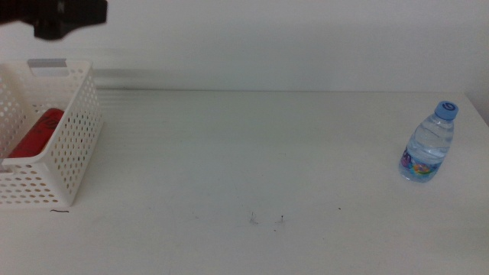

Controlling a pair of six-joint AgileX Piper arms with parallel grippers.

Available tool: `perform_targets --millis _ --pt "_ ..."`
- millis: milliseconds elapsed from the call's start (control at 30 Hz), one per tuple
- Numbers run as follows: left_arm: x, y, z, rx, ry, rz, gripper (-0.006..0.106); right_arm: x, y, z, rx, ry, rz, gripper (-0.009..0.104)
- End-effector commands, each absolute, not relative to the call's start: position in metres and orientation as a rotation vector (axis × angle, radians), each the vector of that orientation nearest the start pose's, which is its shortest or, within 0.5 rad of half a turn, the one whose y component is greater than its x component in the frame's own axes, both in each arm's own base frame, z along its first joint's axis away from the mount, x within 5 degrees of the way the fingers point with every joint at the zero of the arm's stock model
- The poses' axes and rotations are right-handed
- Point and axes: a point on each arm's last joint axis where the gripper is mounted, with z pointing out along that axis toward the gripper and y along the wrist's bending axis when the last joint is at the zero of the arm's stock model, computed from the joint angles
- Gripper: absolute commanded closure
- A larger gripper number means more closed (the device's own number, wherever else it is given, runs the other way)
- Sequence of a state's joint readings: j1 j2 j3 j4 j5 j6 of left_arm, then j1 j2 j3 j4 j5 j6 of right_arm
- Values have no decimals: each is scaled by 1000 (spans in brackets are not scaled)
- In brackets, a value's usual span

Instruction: Use arms to grab the bottles and put them into the dustbin to the left of the table.

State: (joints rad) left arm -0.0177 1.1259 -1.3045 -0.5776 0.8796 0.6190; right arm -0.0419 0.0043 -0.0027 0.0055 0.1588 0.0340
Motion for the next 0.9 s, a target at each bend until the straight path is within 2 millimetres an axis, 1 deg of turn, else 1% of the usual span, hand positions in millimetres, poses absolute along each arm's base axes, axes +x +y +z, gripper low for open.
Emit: perform_targets --millis 0,67,167,267,400,533,667,733,867 --pt "205 -53 442 567 1980 -381 7 56 -3 199 65 1633 -16 2" --pt "198 -64 442 629 1973 -417 7 56 -3 199 65 1633 -16 2" --pt "185 -77 435 701 1936 -388 7 56 -3 199 65 1633 -16 2" --pt "166 -87 418 711 1927 -375 7 56 -3 199 65 1633 -16 2" --pt "136 -88 398 722 1877 -395 7 56 -3 199 65 1633 -16 2" --pt "107 -79 378 730 1839 -436 7 56 -3 199 65 1633 -16 2" --pt "84 -68 371 687 1803 -478 7 56 -3 199 65 1633 -16 2" --pt "76 -63 370 681 1780 -485 7 56 -3 199 65 1633 -16 2" --pt "71 -60 372 674 1755 -486 7 56 -3 199 65 1633 -16 2"
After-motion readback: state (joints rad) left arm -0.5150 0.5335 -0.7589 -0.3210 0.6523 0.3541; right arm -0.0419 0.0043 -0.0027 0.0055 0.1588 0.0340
